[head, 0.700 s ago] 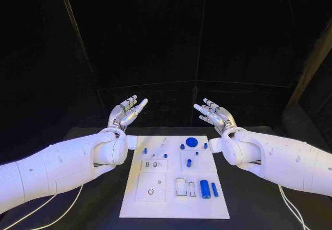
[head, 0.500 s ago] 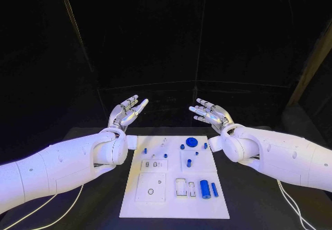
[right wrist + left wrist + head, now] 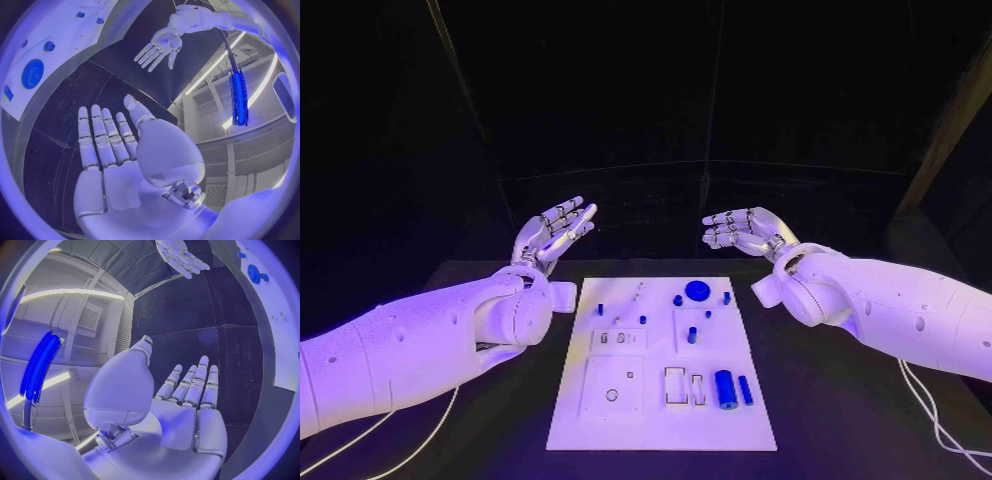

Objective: Assemble the parts on the task board

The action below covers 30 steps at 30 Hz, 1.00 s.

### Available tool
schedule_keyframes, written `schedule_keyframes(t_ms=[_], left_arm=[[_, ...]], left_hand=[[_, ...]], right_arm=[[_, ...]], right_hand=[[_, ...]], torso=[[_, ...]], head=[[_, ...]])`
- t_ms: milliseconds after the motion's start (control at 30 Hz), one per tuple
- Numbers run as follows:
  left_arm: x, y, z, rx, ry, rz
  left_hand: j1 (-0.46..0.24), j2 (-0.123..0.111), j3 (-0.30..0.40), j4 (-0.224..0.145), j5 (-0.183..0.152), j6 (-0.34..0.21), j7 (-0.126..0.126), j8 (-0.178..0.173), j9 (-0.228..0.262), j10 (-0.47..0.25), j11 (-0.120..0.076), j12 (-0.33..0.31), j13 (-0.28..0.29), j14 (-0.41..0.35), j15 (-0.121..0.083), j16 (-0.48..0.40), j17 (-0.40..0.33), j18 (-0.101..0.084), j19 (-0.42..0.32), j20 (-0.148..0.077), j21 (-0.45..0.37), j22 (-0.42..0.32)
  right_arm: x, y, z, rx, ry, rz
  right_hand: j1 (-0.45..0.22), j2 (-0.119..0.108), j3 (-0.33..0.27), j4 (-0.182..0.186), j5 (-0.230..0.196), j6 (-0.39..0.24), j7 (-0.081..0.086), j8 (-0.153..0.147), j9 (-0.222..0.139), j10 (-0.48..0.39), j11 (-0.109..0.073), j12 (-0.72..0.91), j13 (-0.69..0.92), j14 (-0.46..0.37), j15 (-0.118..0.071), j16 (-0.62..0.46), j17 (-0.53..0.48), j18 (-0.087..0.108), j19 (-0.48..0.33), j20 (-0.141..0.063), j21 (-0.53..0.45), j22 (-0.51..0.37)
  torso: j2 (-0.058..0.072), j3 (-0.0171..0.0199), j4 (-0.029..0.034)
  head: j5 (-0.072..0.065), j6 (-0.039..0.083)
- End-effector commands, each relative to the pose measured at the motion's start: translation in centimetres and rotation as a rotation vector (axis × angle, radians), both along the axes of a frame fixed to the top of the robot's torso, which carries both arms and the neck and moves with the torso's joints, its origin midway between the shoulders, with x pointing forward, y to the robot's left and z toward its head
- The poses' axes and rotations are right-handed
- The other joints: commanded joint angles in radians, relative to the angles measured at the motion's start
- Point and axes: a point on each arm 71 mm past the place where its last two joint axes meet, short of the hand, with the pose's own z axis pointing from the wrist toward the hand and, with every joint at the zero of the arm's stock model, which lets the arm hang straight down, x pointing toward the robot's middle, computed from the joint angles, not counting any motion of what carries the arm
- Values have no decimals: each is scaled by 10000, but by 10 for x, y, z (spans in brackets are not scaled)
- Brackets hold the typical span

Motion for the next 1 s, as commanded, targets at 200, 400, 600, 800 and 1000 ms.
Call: schedule_keyframes(t_ms=[200,400,600,800,1000], left_arm=[[-15,-1,14,-579,-359,-735],[-28,-5,23,-824,-419,-1103],[-39,-10,29,-1059,-397,-1515],[-41,-13,30,-1186,-360,-1761],[-41,-14,30,-1241,-330,-1875]], left_hand=[[211,357,165,-109,-9,1201,1100,111,66,2503,56,337,142,1890,-200,507,171,313,3104,-52,1005,423],[351,528,51,-345,-17,2420,1044,256,147,3930,-186,646,201,2693,-475,719,196,577,3996,-78,1231,434],[380,602,-38,-467,-24,2952,1019,305,168,4139,-239,676,190,2876,-528,713,167,622,4208,-87,1207,382],[376,608,-51,-476,-25,3014,1022,311,171,4155,-242,676,189,2892,-533,711,164,625,4227,-88,1203,376],[375,613,-56,-481,-25,3050,1023,315,173,4162,-244,676,189,2900,-535,711,162,626,4237,-89,1201,373]], right_arm=[[4,10,18,-3306,-1210,1139],[4,21,27,-5465,-1572,1801],[4,33,32,-7233,-2003,2248],[3,43,32,-8376,-2415,2512],[0,53,32,-9244,-2665,2733]], right_hand=[[126,-548,1084,-255,-163,2360,61,-18,11,2700,-681,-215,39,3619,-1000,374,253,318,2256,-898,1762,716],[142,-867,1225,-250,-121,2719,-103,-132,8,3274,-919,-386,46,4598,-1307,639,589,293,2813,-1292,2837,1317],[29,-1073,1332,-223,-267,2801,-109,-354,-4,3293,-951,-708,43,5201,-1432,833,979,267,2931,-1481,3867,1953],[-42,-1159,1497,-206,-309,2897,-166,-519,4,3285,-1028,-726,42,6049,-1620,1606,1652,301,3179,-1641,4943,2591],[-332,-1295,1792,-191,-327,2898,-204,-595,-3,3185,-1097,-728,44,6010,-1666,3929,3131,303,3232,-1699,6171,3336]], torso=[[466,-46,4],[807,-80,30],[1134,-92,86],[1414,-80,127],[1616,-90,115]], head=[[-37,121],[-43,164],[-62,215],[-33,220],[-58,205]])
